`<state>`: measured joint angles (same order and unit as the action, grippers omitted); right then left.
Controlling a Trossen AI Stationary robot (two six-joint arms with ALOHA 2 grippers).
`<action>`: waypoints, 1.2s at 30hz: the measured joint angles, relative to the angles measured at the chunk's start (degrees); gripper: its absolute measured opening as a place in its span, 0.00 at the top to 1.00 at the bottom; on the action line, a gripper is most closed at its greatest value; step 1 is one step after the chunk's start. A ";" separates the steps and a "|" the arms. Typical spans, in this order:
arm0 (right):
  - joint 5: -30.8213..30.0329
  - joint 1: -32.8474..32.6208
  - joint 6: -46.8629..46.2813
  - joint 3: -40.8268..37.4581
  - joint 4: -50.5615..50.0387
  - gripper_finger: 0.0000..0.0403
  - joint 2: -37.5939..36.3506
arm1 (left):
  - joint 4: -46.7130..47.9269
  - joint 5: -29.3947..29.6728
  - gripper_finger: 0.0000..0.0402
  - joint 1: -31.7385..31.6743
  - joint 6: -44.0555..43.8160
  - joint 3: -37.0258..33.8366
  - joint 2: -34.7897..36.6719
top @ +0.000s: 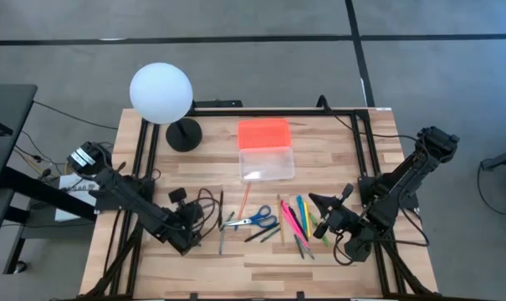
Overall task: Pick & place school supplies into a supply box
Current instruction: Put the gray pen into the orange supply box
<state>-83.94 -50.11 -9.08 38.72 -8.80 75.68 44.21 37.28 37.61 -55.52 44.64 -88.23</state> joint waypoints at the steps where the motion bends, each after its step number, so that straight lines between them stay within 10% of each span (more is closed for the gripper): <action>1: 0.00 0.00 0.00 0.00 -0.02 1.00 0.00 | 0.30 1.47 0.99 -1.10 1.72 0.22 0.00; 8: 0.00 0.00 0.00 0.00 -0.04 1.00 0.00 | -11.13 9.14 0.98 -12.45 21.10 1.27 0.07; 18: -0.01 0.02 -0.01 0.00 -0.66 1.00 0.00 | -44.73 -2.62 0.99 -29.03 55.01 1.31 0.13; 28: 0.04 1.46 -1.53 -0.02 -1.33 1.00 0.07 | -66.11 -19.00 0.99 -40.12 63.91 1.78 -4.53; 36: 3.44 4.41 -2.97 -0.04 -2.22 1.00 0.09 | -67.14 -20.32 0.99 -43.59 61.88 7.08 -14.11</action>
<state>-80.51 -45.70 -12.05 38.68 -11.02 75.77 -22.93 16.95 -5.98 6.35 51.72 -102.34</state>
